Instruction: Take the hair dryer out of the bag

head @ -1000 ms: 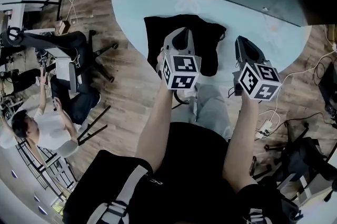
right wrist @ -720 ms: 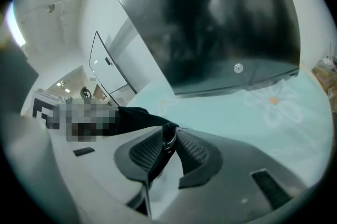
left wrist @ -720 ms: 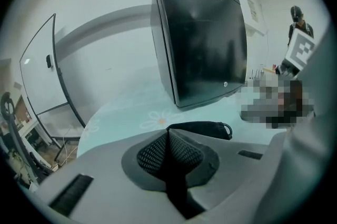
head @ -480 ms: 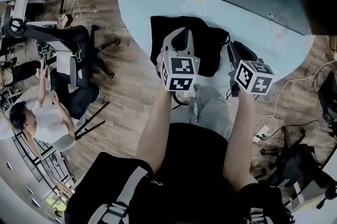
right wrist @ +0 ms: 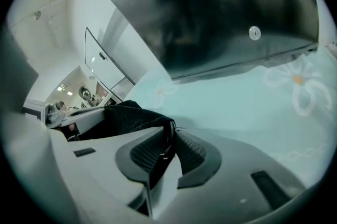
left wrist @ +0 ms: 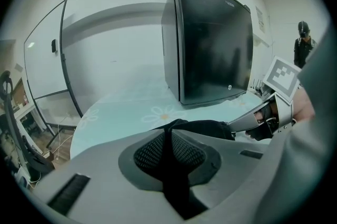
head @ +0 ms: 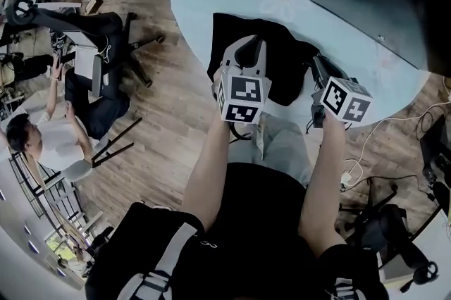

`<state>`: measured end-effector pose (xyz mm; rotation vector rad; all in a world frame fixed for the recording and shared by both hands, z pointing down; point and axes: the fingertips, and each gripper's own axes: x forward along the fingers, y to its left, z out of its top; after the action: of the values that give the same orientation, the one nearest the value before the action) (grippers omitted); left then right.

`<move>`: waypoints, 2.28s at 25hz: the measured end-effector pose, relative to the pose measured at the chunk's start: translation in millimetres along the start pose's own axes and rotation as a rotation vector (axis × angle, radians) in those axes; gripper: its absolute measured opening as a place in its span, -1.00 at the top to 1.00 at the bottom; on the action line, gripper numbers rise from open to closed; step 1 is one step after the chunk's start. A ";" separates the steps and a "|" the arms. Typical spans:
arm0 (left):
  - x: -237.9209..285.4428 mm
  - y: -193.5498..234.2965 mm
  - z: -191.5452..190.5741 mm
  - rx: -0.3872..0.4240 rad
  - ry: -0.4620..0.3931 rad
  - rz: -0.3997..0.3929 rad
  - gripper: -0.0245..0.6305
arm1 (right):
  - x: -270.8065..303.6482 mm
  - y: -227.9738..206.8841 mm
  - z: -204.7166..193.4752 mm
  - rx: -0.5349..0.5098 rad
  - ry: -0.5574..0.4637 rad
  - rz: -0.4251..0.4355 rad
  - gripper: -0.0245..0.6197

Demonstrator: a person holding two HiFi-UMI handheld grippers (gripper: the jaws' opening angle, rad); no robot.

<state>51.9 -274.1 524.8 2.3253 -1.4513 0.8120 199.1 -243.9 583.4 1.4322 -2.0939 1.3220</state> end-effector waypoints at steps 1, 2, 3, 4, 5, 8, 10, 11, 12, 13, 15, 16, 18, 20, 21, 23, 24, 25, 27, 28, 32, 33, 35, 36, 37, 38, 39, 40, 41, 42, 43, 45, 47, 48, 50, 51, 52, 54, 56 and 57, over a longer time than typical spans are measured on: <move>-0.3 1.8 -1.7 -0.005 0.003 -0.001 0.73 | 2.4 0.5 -0.3 0.026 -0.005 0.012 0.71; -0.5 3.5 -3.4 -0.010 0.006 -0.004 0.71 | 4.2 0.6 0.0 0.063 -0.015 0.029 0.75; -0.3 4.7 -4.8 -0.017 0.009 -0.008 0.70 | 5.3 0.2 0.7 0.102 -0.023 0.047 0.77; -0.2 5.4 -5.6 -0.027 0.013 -0.013 0.68 | 6.0 -0.5 1.7 0.134 -0.026 0.063 0.78; -0.5 5.6 -5.6 -0.038 0.015 -0.016 0.66 | 6.4 -1.2 2.8 0.153 -0.025 0.076 0.80; -7.8 5.6 -4.1 -0.049 0.009 -0.024 0.59 | 6.7 -2.8 4.9 0.175 -0.013 0.090 0.81; -16.3 7.7 -4.7 -0.055 -0.001 -0.036 0.55 | 5.9 -3.7 5.4 0.180 -0.008 0.094 0.81; -20.7 9.9 -6.9 -0.062 -0.004 -0.043 0.55 | 5.6 -3.9 5.8 0.182 -0.007 0.095 0.81; -25.1 13.0 -10.3 -0.070 -0.004 -0.047 0.51 | 5.6 -4.0 6.2 0.182 -0.007 0.093 0.81; -29.7 17.3 -14.5 -0.078 -0.003 -0.046 0.46 | 5.7 -4.0 6.8 0.179 -0.007 0.089 0.81; -39.8 31.6 -25.2 -0.104 0.003 -0.022 0.44 | 6.4 -2.8 8.6 0.165 -0.009 0.074 0.82; -45.3 41.6 -32.0 -0.124 0.008 0.000 0.44 | 6.8 -1.7 9.6 0.157 -0.009 0.067 0.82; -55.5 62.2 -49.0 -0.180 0.028 0.050 0.44 | 6.3 -0.1 11.3 0.147 -0.012 0.057 0.82; -63.5 74.7 -68.3 -0.233 0.063 0.088 0.44 | 3.2 -1.8 12.8 0.146 -0.018 0.047 0.82; -66.7 77.5 -78.2 -0.250 0.084 0.102 0.44 | 1.3 -3.4 13.3 0.146 -0.022 0.040 0.82; -71.3 82.1 -98.2 -0.267 0.127 0.134 0.44 | -0.4 -4.6 13.5 0.143 -0.027 0.024 0.82; -72.6 85.4 -108.2 -0.269 0.149 0.152 0.44 | 0.3 -3.6 13.4 0.142 -0.031 0.015 0.82; -73.1 88.6 -117.6 -0.271 0.170 0.168 0.44 | 1.5 -1.8 13.2 0.140 -0.036 0.006 0.82; -71.9 91.9 -132.3 -0.280 0.201 0.180 0.44 | 3.1 2.2 13.4 0.131 -0.044 -0.008 0.82; -70.5 92.4 -136.7 -0.288 0.208 0.180 0.44 | 2.9 4.3 14.1 0.126 -0.047 -0.009 0.82; -61.3 94.0 -143.7 -0.302 0.211 0.194 0.65 | 1.2 10.6 13.6 0.106 -0.046 0.008 0.82; -58.1 94.0 -144.7 -0.291 0.216 0.202 0.78 | 1.4 11.0 12.9 0.102 -0.043 0.012 0.82; -53.4 95.7 -145.6 -0.286 0.225 0.222 0.84 | 0.8 11.8 14.7 0.097 -0.048 0.018 0.82; -52.9 98.0 -145.8 -0.299 0.224 0.235 0.85 | -0.6 12.3 17.3 0.097 -0.057 0.021 0.83; -53.8 101.4 -146.1 -0.320 0.221 0.248 0.85 | -2.6 12.4 20.4 0.098 -0.067 0.024 0.83; -55.6 105.5 -146.3 -0.339 0.218 0.260 0.85 | -5.1 11.6 23.4 0.098 -0.076 0.025 0.83; -57.7 110.0 -145.7 -0.346 0.217 0.270 0.85 | -7.6 10.0 26.1 0.099 -0.084 0.025 0.83; -59.3 114.6 -143.9 -0.338 0.215 0.277 0.85 | -10.2 7.6 28.6 0.102 -0.091 0.023 0.83; -60.1 118.7 -141.3 -0.317 0.213 0.283 0.85 | -12.7 4.7 31.1 0.106 -0.098 0.020 0.83; -60.3 122.2 -137.9 -0.294 0.209 0.291 0.85 | -15.3 1.9 33.3 0.111 -0.105 0.018 0.83; -60.6 125.1 -134.1 -0.276 0.204 0.299 0.85 | -18.1 -0.5 35.1 0.116 -0.111 0.017 0.83; -61.1 129.7 -126.2 -0.270 0.190 0.320 0.85 | -24.3 -3.8 37.9 0.124 -0.121 0.019 0.83; -61.1 134.4 -119.2 -0.271 0.173 0.336 0.85 | -30.5 -6.5 41.9 0.129 -0.134 0.019 0.83; -60.8 136.8 -116.1 -0.269 0.165 0.341 0.85 | -33.6 -8.2 45.0 0.131 -0.145 0.018 0.83; -60.2 141.2 -111.1 -0.271 0.154 0.344 0.85 | -40.1 -12.2 52.8 0.134 -0.170 0.013 0.84; -60.5 143.3 -108.4 -0.274 0.152 0.346 0.85 | -43.4 -14.5 56.8 0.135 -0.180 0.009 0.84; -61.3 145.5 -105.2 -0.276 0.149 0.348 0.85 | -46.5 -16.7 60.4 0.134 -0.188 0.006 0.84; -62.1 150.1 -100.0 -0.280 0.140 0.355 0.85 | -52.0 -21.1 66.3 0.132 -0.202 -0.003 0.84; -61.1 155.1 -95.8 -0.277 0.128 0.360 0.85 | -55.5 -26.4 71.0 0.138 -0.216 -0.014 0.84; -61.0 158.1 -93.7 -0.272 0.122 0.362 0.85 | -56.6 -28.9 73.6 0.140 -0.222 -0.019 0.84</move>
<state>-138.3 -253.8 554.9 1.8121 -1.8275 0.7719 268.6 -272.2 521.5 1.7251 -2.1520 1.3829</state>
